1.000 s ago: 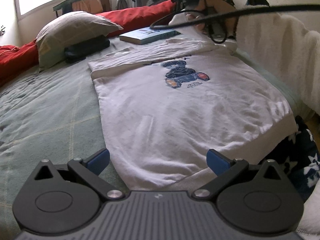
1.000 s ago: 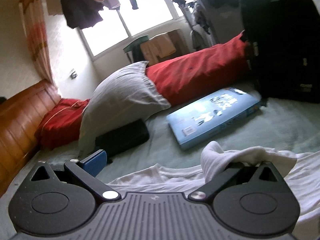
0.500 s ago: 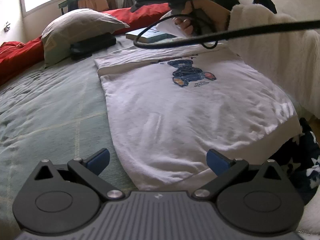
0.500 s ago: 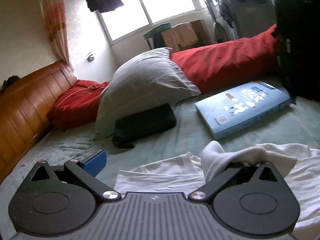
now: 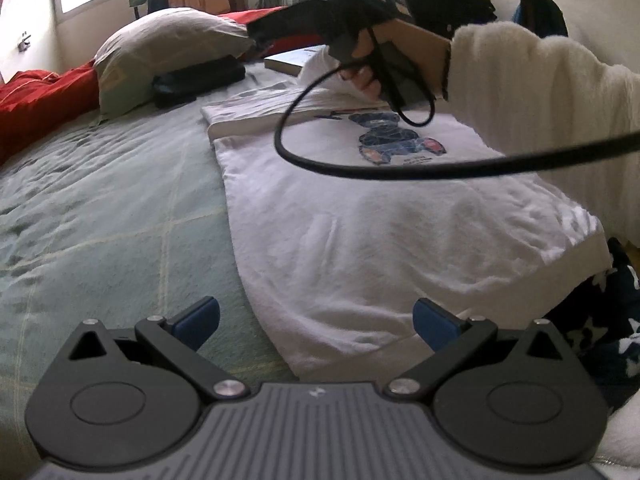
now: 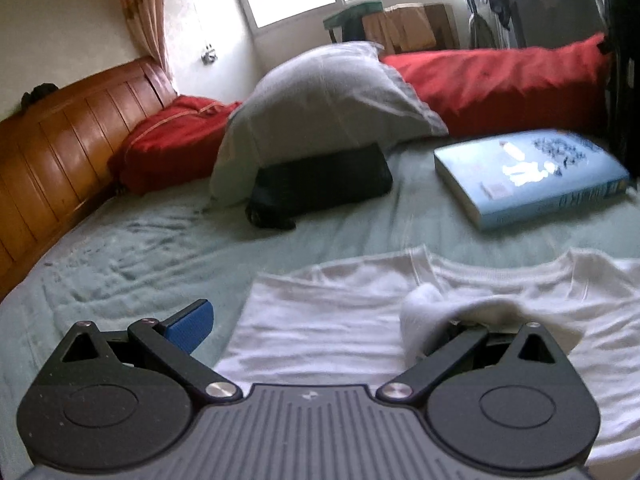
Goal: Fold clothes
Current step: 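Carry the sleeve cuff across the sweatshirt body with the right gripper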
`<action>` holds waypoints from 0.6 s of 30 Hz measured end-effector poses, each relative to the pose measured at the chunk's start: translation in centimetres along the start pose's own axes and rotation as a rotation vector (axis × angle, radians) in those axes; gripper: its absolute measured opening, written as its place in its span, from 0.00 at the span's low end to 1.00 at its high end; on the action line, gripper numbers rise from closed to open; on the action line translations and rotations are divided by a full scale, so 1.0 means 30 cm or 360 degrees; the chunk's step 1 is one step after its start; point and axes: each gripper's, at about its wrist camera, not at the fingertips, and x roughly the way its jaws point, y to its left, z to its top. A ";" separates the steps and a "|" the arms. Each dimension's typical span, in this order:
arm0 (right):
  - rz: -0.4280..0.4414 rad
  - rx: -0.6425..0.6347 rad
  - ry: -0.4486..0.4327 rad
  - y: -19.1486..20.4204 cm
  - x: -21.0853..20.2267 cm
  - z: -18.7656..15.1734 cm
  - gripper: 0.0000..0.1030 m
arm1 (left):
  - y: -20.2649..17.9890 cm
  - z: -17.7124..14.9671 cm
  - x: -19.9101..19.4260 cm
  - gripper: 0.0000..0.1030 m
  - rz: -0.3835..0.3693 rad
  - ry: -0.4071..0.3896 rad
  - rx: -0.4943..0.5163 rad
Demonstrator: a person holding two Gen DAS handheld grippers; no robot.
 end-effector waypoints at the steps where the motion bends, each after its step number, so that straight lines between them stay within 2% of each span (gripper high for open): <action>1: 0.0010 0.0019 0.0015 -0.011 0.004 -0.008 1.00 | 0.002 -0.002 0.001 0.99 -0.0002 0.0000 -0.0005; 7: 0.0120 0.0167 0.0080 -0.094 0.003 -0.055 1.00 | 0.007 -0.004 0.002 0.99 -0.0008 -0.0006 -0.0016; 13: 0.0115 0.0446 0.0044 -0.190 -0.007 -0.046 1.00 | 0.021 -0.015 0.003 0.99 -0.0023 -0.0012 -0.0050; 17: 0.0067 0.0444 -0.0016 -0.161 -0.003 -0.017 1.00 | 0.030 -0.023 0.010 0.99 -0.0026 -0.0008 -0.0065; 18: 0.0067 0.0383 -0.0012 -0.135 0.003 -0.011 1.00 | 0.033 -0.025 0.010 0.99 -0.0028 -0.0009 -0.0070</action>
